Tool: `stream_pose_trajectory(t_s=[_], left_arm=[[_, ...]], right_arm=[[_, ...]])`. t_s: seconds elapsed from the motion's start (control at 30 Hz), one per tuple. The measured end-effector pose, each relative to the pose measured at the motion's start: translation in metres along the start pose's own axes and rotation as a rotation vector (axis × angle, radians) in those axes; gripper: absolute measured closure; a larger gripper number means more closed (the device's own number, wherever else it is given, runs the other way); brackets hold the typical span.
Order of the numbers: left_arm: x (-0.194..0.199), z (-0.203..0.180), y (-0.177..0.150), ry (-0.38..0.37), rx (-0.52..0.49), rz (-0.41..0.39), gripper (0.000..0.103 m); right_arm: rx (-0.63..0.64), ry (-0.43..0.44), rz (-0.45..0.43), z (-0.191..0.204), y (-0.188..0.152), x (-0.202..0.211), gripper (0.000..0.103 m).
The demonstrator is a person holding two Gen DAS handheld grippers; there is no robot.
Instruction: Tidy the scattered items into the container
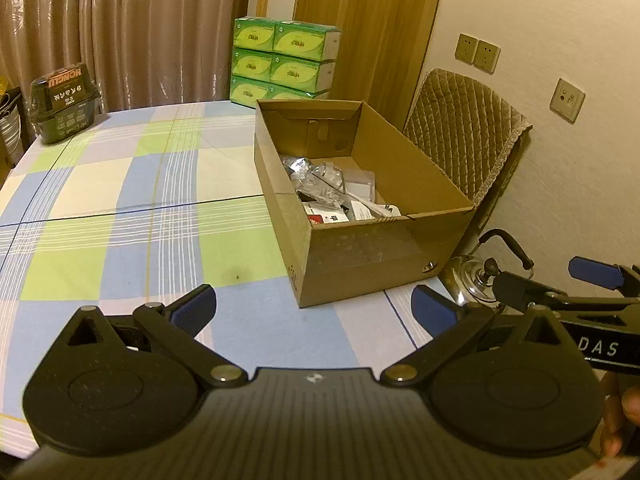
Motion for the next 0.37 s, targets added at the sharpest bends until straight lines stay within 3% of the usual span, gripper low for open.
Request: stream_pose_trajectory(t_s=[0.37], left_arm=[[-0.0046, -0.0071, -0.0025, -0.014, -0.026, 0.009, 0.001]], right_arm=[[-0.010, -0.006, 0.009, -0.0047, -0.0052, -0.0031, 0.002]])
Point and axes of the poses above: each gripper's, at about its wrist camera, not at the fingertips, and x roughly against the way its jaws point, z to its left, y to its top, the point moved 10 cm from there along -x, roughly the way its jaws point, and after that the axes turned 9 degrees about z, right-handed, at the moved point
